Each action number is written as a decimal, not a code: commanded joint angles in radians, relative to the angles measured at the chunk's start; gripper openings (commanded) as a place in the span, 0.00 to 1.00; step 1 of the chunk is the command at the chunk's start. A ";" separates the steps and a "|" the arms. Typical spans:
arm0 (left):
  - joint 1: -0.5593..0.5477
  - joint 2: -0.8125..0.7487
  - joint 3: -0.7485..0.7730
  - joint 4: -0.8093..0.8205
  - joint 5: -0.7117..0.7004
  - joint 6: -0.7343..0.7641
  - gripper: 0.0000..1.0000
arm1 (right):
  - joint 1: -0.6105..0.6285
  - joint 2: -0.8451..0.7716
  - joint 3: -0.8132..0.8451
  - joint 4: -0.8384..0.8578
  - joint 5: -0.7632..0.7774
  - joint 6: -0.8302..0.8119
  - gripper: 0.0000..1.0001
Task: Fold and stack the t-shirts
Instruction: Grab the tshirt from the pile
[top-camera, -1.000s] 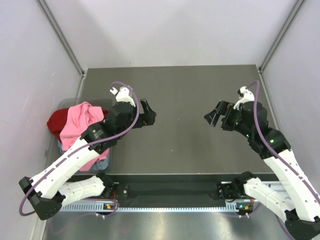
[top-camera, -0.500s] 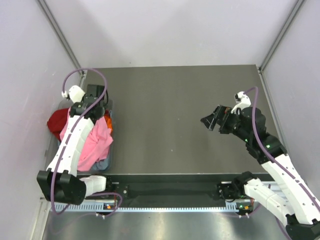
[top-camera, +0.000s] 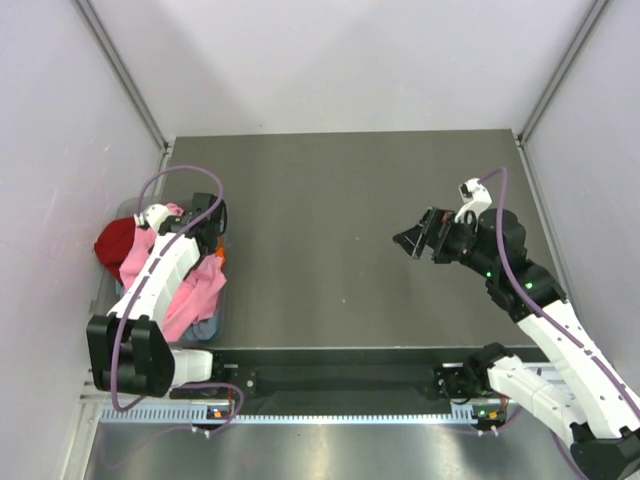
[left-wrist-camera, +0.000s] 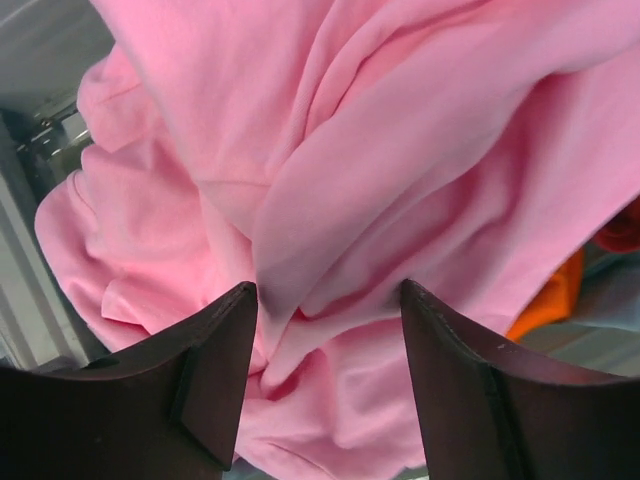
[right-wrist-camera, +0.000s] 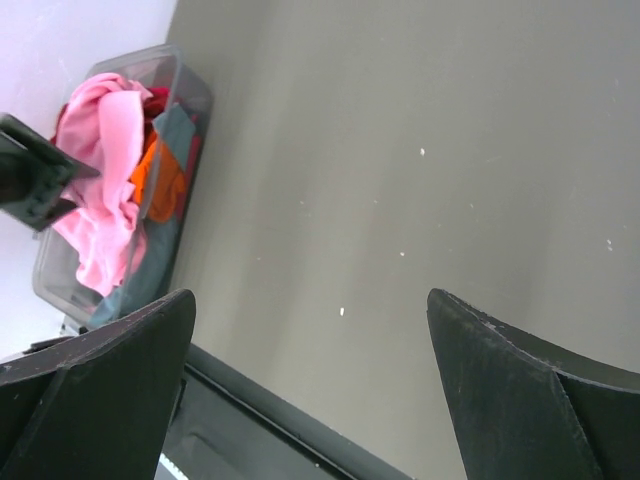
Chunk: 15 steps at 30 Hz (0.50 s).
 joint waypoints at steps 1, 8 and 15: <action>0.008 0.018 -0.032 0.018 -0.042 -0.040 0.59 | 0.009 -0.017 0.021 0.067 -0.029 -0.019 1.00; 0.007 -0.063 0.071 0.083 -0.044 0.085 0.00 | 0.009 -0.037 0.028 0.079 -0.068 -0.007 1.00; 0.005 -0.146 0.450 0.494 0.345 0.426 0.00 | 0.009 -0.054 0.021 0.098 -0.057 0.016 1.00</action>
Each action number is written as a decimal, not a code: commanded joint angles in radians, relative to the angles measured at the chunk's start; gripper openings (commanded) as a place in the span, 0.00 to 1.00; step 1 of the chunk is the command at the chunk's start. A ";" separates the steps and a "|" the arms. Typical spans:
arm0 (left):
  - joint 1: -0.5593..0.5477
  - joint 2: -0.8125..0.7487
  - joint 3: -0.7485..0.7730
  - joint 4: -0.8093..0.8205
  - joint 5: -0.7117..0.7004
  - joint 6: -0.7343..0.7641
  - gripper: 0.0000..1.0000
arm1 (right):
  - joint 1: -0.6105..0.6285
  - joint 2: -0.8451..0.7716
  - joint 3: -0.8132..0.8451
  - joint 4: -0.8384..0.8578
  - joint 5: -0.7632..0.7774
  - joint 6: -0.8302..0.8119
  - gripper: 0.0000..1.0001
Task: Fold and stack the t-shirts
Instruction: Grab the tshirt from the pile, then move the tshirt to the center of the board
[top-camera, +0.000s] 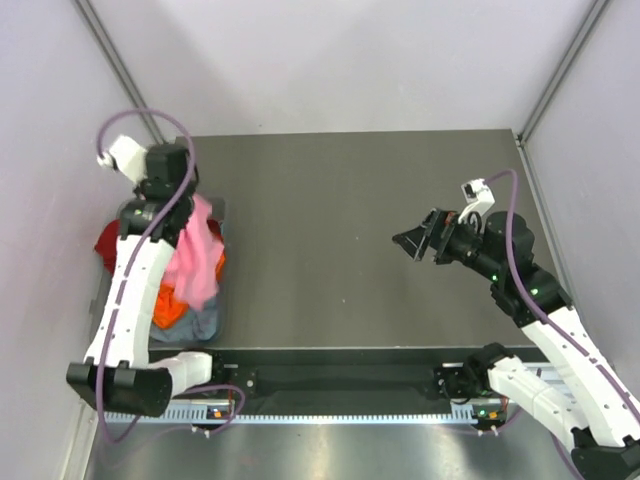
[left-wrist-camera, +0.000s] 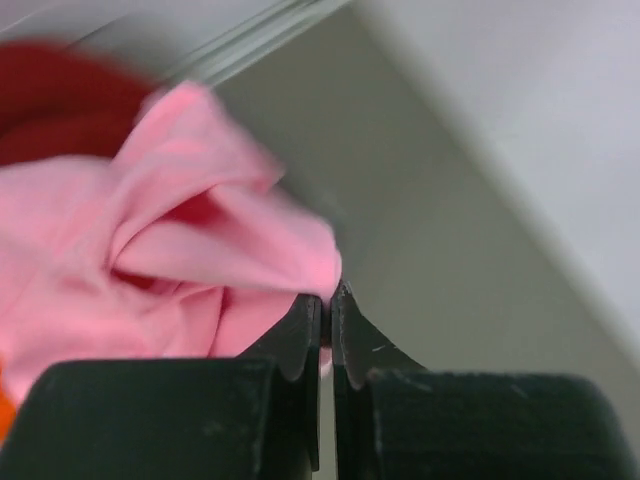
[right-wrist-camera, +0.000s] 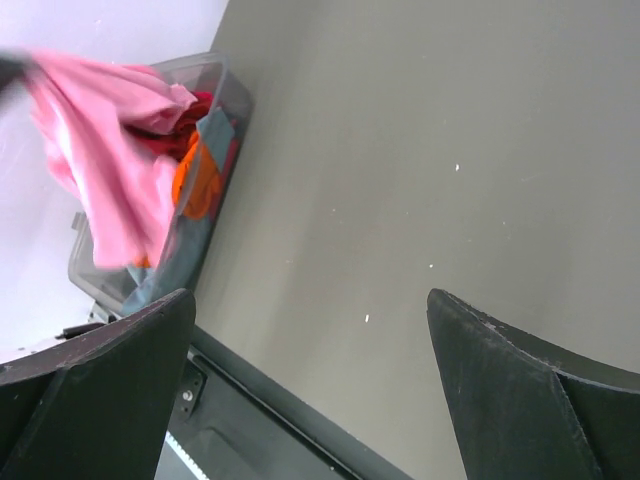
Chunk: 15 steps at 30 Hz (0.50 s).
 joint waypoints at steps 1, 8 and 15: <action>0.001 -0.050 0.217 0.427 0.268 0.181 0.00 | 0.009 -0.016 0.027 0.059 0.010 0.017 0.99; -0.069 0.147 0.572 0.755 0.874 -0.035 0.00 | 0.009 -0.019 0.071 0.014 0.070 0.020 1.00; -0.286 0.103 0.291 0.852 0.911 -0.027 0.00 | 0.007 -0.036 0.087 -0.079 0.168 0.035 1.00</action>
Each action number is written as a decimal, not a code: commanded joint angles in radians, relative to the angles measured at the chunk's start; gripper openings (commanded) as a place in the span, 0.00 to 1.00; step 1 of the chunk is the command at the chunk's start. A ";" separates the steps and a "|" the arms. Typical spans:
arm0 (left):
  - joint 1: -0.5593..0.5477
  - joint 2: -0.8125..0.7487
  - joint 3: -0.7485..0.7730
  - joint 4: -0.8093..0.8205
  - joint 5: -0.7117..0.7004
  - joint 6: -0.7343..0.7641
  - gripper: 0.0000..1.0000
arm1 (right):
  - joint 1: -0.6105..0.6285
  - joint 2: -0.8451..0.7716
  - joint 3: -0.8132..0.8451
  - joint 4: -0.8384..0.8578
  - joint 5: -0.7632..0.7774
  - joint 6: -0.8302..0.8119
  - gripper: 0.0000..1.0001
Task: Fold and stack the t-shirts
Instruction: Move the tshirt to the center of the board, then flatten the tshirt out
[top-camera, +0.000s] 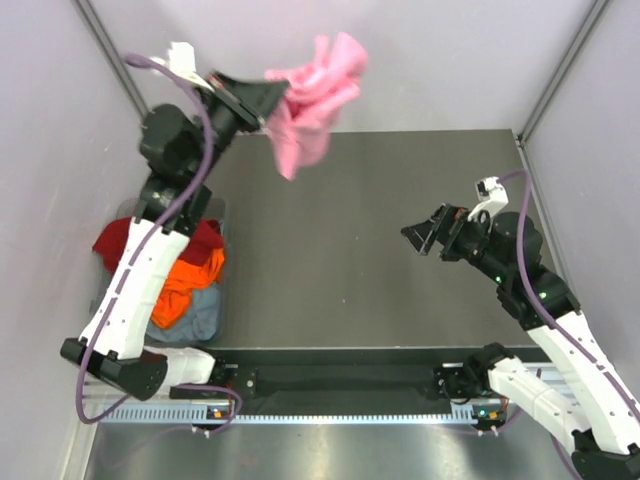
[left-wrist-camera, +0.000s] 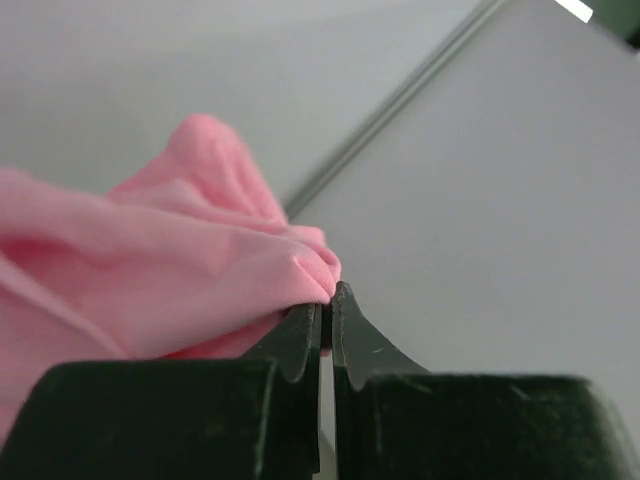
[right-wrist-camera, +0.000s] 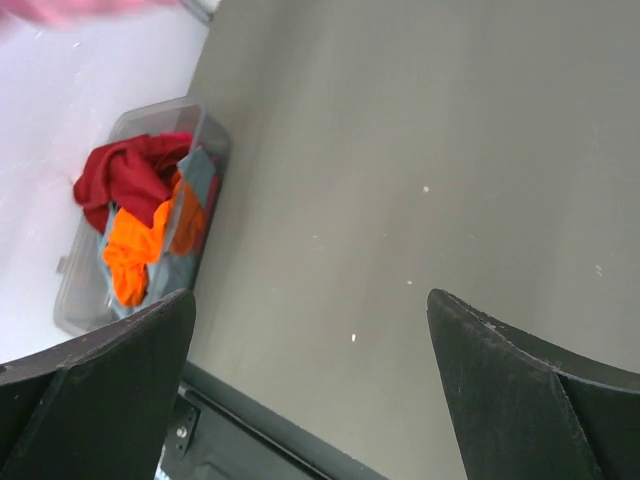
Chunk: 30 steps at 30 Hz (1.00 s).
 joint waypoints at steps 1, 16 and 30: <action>-0.034 -0.053 -0.224 0.106 0.112 -0.038 0.03 | 0.009 -0.024 0.037 -0.062 0.085 0.022 1.00; -0.060 -0.075 -1.013 -0.134 0.001 0.097 0.68 | -0.029 0.141 -0.171 -0.008 0.240 0.094 0.92; -0.129 0.306 -0.763 -0.072 0.116 0.177 0.70 | -0.238 0.715 -0.090 0.398 -0.071 0.077 0.57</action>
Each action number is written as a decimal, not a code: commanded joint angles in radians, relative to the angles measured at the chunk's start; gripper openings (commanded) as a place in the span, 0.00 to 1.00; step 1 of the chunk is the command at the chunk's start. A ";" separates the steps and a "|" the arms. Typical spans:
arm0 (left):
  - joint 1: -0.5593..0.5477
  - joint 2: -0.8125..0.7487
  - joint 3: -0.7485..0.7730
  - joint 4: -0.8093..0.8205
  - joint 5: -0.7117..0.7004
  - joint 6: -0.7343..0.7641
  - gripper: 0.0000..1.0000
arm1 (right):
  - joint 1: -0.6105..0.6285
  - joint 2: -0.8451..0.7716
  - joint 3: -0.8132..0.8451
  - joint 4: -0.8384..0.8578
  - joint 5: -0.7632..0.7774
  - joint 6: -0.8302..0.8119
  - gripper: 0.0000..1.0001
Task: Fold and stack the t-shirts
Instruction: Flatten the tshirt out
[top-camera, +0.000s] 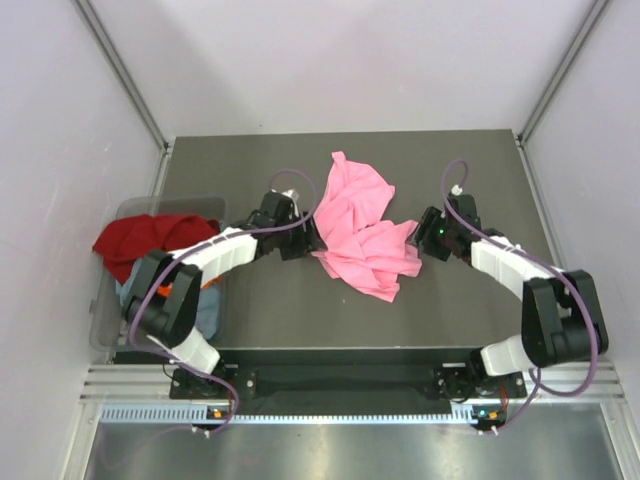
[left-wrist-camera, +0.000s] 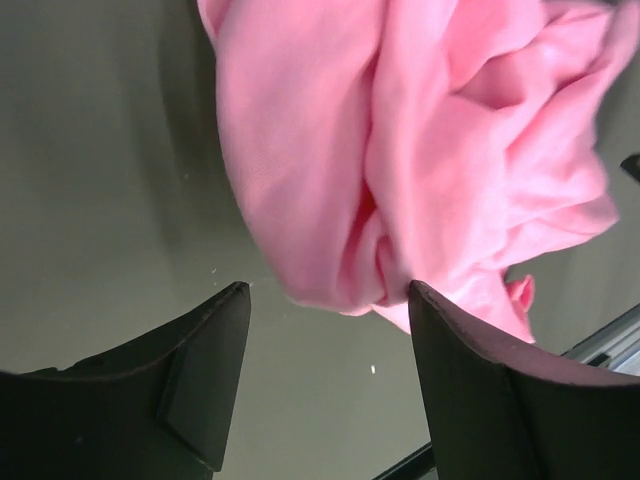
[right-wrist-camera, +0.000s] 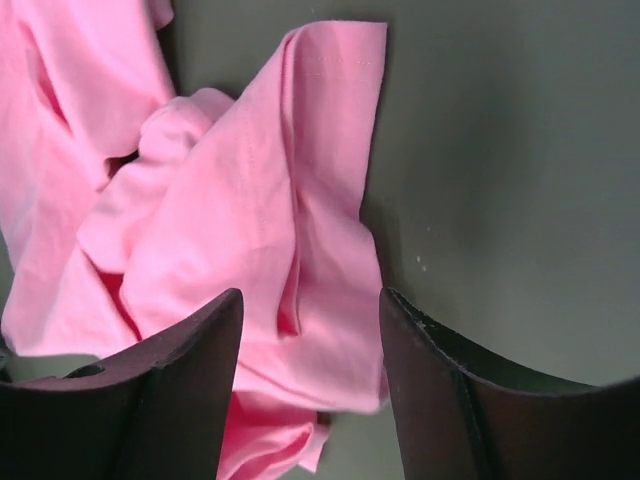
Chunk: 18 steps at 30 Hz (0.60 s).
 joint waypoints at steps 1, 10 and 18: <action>-0.025 0.067 0.039 0.060 0.055 0.010 0.69 | -0.010 0.073 0.039 0.159 -0.123 0.014 0.57; -0.041 0.167 0.100 0.077 0.083 -0.001 0.24 | 0.007 0.138 -0.031 0.285 -0.206 0.096 0.46; -0.041 0.168 0.139 0.044 0.089 0.011 0.00 | 0.053 0.115 -0.038 0.212 -0.165 0.154 0.44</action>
